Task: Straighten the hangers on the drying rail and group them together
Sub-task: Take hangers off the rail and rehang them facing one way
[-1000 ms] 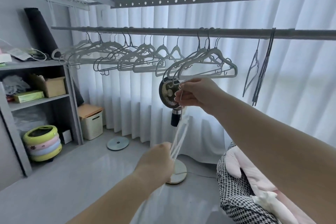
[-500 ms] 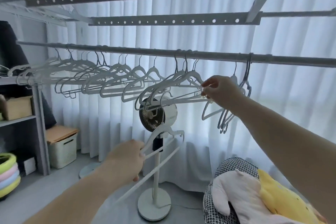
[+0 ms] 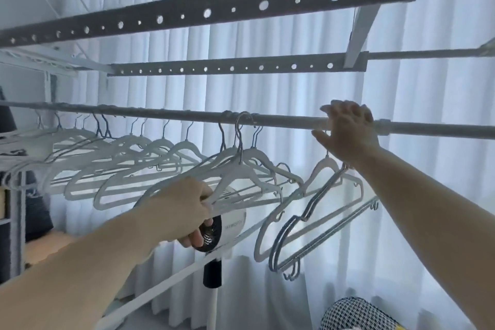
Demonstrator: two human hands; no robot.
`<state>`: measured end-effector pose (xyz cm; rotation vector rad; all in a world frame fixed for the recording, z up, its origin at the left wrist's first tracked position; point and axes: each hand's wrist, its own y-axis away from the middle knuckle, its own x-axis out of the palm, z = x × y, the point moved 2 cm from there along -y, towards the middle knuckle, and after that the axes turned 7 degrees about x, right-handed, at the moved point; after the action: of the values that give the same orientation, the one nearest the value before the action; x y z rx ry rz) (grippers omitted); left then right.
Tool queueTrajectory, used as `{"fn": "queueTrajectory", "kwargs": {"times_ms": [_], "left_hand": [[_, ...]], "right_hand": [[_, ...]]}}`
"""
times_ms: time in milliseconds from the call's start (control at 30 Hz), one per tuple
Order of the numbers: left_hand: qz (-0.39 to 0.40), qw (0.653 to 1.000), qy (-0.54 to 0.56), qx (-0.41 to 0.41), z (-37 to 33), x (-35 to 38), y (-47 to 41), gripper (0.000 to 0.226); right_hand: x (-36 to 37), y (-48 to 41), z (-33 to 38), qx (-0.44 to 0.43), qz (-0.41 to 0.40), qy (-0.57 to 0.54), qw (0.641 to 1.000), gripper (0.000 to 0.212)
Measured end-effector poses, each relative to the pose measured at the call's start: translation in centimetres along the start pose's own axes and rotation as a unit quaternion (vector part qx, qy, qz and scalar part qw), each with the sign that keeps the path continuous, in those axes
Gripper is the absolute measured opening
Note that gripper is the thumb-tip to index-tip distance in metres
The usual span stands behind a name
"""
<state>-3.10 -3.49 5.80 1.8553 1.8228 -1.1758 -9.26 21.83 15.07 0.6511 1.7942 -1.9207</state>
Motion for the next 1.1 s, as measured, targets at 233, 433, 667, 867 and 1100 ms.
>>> {"fn": "queueTrajectory", "kwargs": {"times_ms": [233,433,667,867,1100], "left_hand": [[-0.017,0.999,0.004,0.031,-2.1,0.8,-4.4,0.022],[0.01,0.998,0.01,0.064,-3.0,2.2,-8.3,0.02],[0.053,0.995,-0.005,0.083,-5.3,4.7,-11.1,0.026],[0.096,0.994,-0.004,0.053,-5.9,6.7,-12.2,0.028],[0.085,0.994,-0.006,0.067,-5.5,8.0,-12.3,0.037]], "right_hand": [[1.9,-2.2,-1.1,0.021,0.068,0.074,0.995,0.04],[2.3,-2.2,-1.6,-0.003,0.043,0.055,0.998,0.039],[2.4,-2.0,-2.5,-0.039,0.024,0.043,0.998,0.038],[2.5,-2.0,-2.5,-0.042,0.028,0.05,0.997,0.049],[2.6,-2.1,-1.6,-0.058,0.032,0.065,0.996,0.058]]}}
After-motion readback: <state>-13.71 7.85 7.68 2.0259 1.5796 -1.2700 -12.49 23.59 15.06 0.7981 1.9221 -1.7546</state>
